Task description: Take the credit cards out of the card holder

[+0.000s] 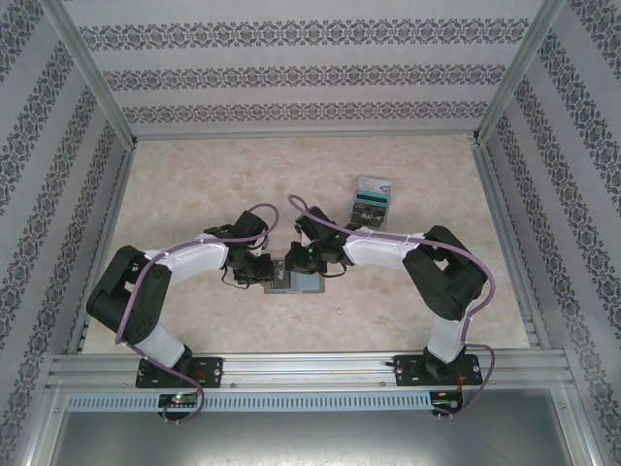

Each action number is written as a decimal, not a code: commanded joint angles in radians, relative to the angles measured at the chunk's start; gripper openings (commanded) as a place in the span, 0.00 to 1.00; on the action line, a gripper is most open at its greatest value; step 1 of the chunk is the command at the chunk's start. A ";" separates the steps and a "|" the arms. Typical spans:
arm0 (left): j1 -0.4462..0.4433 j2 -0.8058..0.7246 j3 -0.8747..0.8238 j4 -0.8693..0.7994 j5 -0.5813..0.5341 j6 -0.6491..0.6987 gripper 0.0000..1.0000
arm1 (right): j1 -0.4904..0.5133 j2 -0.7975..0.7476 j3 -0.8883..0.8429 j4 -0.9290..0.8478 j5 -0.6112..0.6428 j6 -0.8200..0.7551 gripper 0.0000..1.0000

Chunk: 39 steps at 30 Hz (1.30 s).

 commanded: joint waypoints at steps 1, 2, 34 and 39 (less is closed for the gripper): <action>0.010 0.020 -0.021 0.007 -0.012 -0.012 0.16 | -0.011 0.027 -0.006 0.023 -0.039 0.031 0.13; 0.009 0.020 -0.023 0.006 -0.014 -0.012 0.16 | -0.011 0.027 -0.009 0.020 -0.037 0.034 0.13; 0.009 0.030 -0.013 0.003 0.001 -0.011 0.16 | -0.026 0.064 -0.025 0.089 -0.130 0.038 0.17; 0.009 0.032 -0.011 0.001 0.003 -0.012 0.16 | -0.026 0.087 -0.016 0.101 -0.155 0.044 0.17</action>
